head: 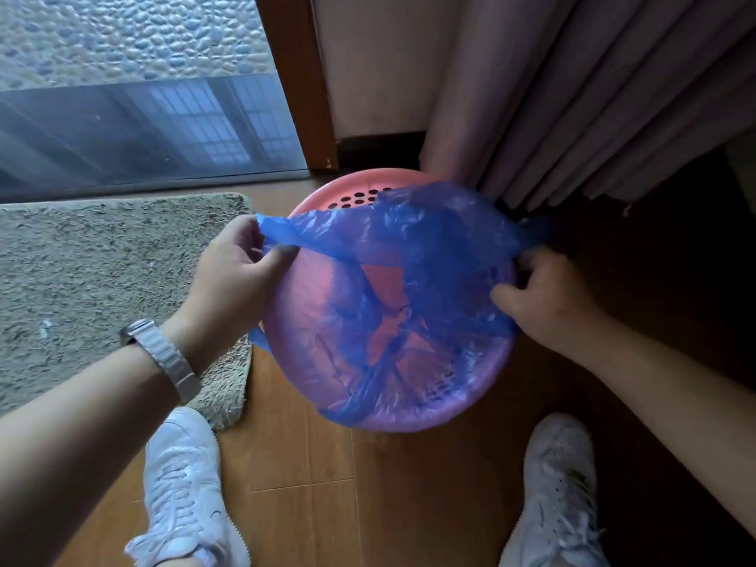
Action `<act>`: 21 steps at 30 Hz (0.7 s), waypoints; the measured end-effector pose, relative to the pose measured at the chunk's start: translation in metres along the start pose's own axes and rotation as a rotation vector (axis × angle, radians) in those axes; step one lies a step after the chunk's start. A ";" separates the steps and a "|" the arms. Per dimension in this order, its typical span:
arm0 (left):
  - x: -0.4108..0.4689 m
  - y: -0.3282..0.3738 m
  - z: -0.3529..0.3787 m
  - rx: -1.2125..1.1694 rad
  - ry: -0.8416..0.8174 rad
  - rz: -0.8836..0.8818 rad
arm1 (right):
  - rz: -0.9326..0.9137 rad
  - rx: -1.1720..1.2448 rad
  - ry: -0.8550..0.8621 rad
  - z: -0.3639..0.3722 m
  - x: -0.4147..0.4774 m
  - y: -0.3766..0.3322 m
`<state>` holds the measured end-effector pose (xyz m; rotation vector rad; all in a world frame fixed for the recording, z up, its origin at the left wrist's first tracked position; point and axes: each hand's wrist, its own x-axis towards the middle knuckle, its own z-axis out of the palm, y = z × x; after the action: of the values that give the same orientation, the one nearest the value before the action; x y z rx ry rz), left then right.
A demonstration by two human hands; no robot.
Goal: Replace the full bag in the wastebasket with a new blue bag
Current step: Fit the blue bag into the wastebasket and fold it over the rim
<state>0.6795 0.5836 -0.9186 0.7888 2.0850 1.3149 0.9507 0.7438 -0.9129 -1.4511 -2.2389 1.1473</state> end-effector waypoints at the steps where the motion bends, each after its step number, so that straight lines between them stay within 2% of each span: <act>1: 0.000 -0.002 -0.001 0.021 0.006 -0.013 | -0.009 -0.003 -0.018 -0.001 0.000 -0.002; 6: 0.005 -0.004 -0.005 0.067 -0.029 -0.116 | -0.095 -0.059 -0.166 -0.003 0.000 -0.015; 11: 0.008 -0.005 -0.001 0.332 -0.044 -0.217 | -0.102 -0.059 -0.256 0.008 0.003 -0.018; 17: 0.015 -0.006 -0.009 0.294 0.017 -0.413 | -0.151 -0.037 -0.225 0.026 0.009 -0.021; 21: 0.014 -0.013 -0.019 0.162 -0.043 -0.517 | -0.093 -0.007 -0.205 0.045 0.007 -0.024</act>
<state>0.6537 0.5779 -0.9258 0.2986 2.1808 0.8497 0.9059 0.7229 -0.9270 -1.2682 -2.4188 1.3126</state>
